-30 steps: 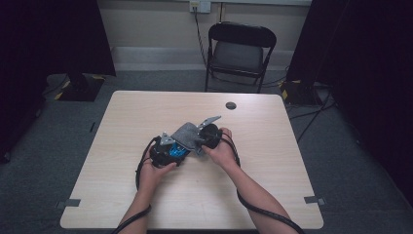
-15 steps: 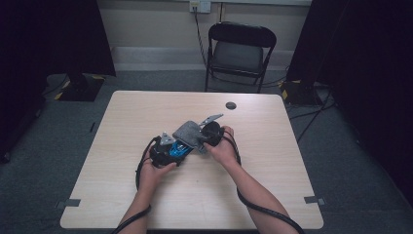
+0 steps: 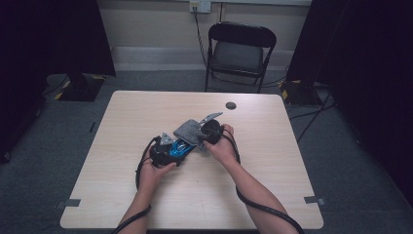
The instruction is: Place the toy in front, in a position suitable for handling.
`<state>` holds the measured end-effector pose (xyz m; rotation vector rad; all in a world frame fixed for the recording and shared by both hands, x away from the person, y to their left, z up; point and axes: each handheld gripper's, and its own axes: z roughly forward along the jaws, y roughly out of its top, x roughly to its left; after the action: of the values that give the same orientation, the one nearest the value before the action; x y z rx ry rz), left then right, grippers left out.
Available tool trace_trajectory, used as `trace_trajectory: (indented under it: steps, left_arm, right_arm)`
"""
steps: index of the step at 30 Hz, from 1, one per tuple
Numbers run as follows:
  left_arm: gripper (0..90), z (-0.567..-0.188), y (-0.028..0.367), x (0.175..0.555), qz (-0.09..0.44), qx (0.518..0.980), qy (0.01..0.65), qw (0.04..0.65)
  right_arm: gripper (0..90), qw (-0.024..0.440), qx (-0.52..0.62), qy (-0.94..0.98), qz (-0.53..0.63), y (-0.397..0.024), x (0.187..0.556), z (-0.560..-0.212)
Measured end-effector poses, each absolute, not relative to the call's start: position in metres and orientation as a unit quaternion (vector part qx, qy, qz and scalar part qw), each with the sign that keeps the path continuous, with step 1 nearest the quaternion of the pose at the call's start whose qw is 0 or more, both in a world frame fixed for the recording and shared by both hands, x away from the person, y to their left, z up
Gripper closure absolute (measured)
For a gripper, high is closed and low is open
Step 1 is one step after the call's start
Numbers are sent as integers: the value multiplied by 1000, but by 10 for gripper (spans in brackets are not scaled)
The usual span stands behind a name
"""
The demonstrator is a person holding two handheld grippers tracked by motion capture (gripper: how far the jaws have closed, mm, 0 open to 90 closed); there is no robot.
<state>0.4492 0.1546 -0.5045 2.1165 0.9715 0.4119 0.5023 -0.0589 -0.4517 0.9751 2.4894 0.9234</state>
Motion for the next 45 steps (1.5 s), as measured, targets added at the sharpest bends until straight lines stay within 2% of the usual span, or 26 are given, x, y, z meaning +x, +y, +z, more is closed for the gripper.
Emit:
trace_trajectory:
  steps: [11, 45]
  left_arm:
    - [257, -505, 155, 449, 161, 828, 380, 379]
    - [256, -504, 155, 449, 160, 829, 382, 377]
  right_arm:
    - [766, 163, 333, 872, 319, -61, 504, -450]
    - [765, 169, 373, 857, 312, -122, 507, -457]
